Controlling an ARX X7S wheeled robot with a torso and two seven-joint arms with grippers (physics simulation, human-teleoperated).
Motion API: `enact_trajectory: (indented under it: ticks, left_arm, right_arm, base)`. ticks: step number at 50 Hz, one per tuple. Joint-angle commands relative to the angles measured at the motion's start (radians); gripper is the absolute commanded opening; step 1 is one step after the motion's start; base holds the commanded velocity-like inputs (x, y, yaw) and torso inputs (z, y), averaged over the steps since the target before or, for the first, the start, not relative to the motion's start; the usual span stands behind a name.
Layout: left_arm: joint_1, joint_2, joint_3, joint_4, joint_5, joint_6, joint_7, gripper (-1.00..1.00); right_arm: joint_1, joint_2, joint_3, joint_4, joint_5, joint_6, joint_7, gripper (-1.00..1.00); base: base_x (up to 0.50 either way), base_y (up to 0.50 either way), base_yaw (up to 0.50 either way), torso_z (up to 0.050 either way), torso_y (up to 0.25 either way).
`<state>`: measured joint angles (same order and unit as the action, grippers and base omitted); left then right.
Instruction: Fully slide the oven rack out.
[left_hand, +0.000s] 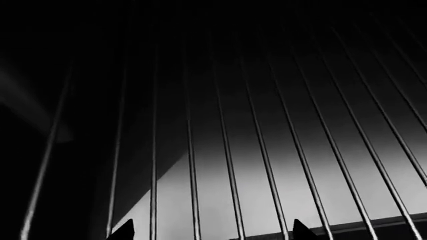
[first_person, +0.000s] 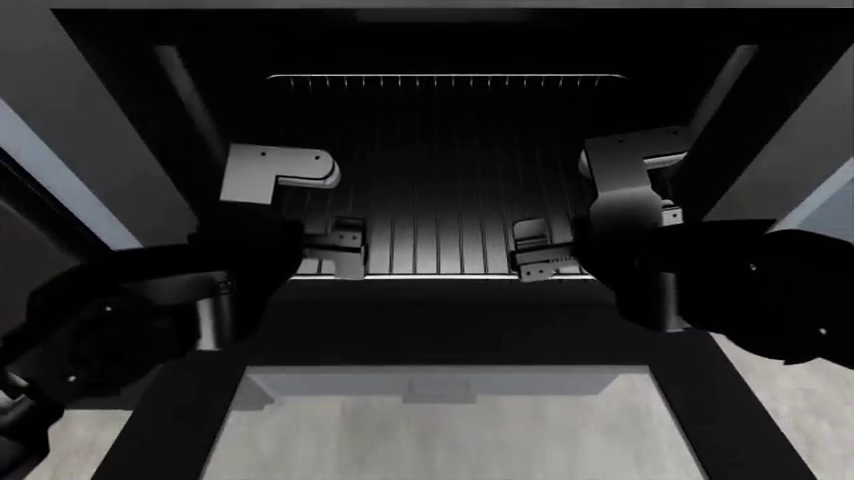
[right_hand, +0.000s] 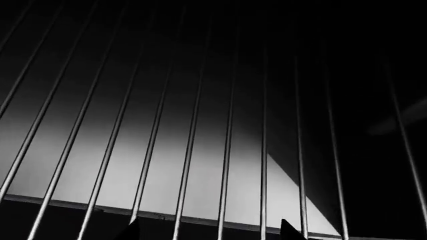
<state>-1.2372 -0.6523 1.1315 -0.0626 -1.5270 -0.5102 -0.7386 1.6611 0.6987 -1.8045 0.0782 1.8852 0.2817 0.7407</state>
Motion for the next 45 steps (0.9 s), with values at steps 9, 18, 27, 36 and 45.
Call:
enact_trajectory:
  ticks: [9,18,27,36,45]
  left_arm:
    - [0.048,0.017,0.01,-0.043,0.025,0.035,0.033,1.0]
    - [0.072,0.019,0.022,-0.043,0.039,0.042,0.037,1.0]
    - [0.127,0.019,0.037,-0.068,0.039,0.053,0.047,1.0]
    - [0.123,-0.041,0.069,0.004,0.0,-0.041,-0.012,1.0]
    - [0.126,-0.041,0.113,-0.044,-0.081,-0.161,0.004,1.0]
  right_arm:
    - [-0.051,-0.022,-0.008,0.08,-0.019,-0.023,-0.041,1.0]
    - [-0.066,-0.026,-0.012,0.091,-0.019,-0.021,-0.039,1.0]
    - [-0.116,-0.022,-0.013,0.09,0.018,-0.018,-0.063,1.0]
    - [-0.112,0.052,-0.021,-0.024,0.08,0.042,-0.034,1.0]
    - [-0.141,0.051,-0.046,-0.023,0.105,0.082,-0.043,1.0]
  base:
    - [0.0,0.0,0.0,0.0,-0.002]
    - [0.0,0.0,0.0,-0.002,-0.006]
    - [0.0,0.0,0.0,-0.002,-0.009]
    - [0.0,0.0,0.0,-0.004,-0.008]
    - [0.0,0.0,0.0,-0.002,-0.008]
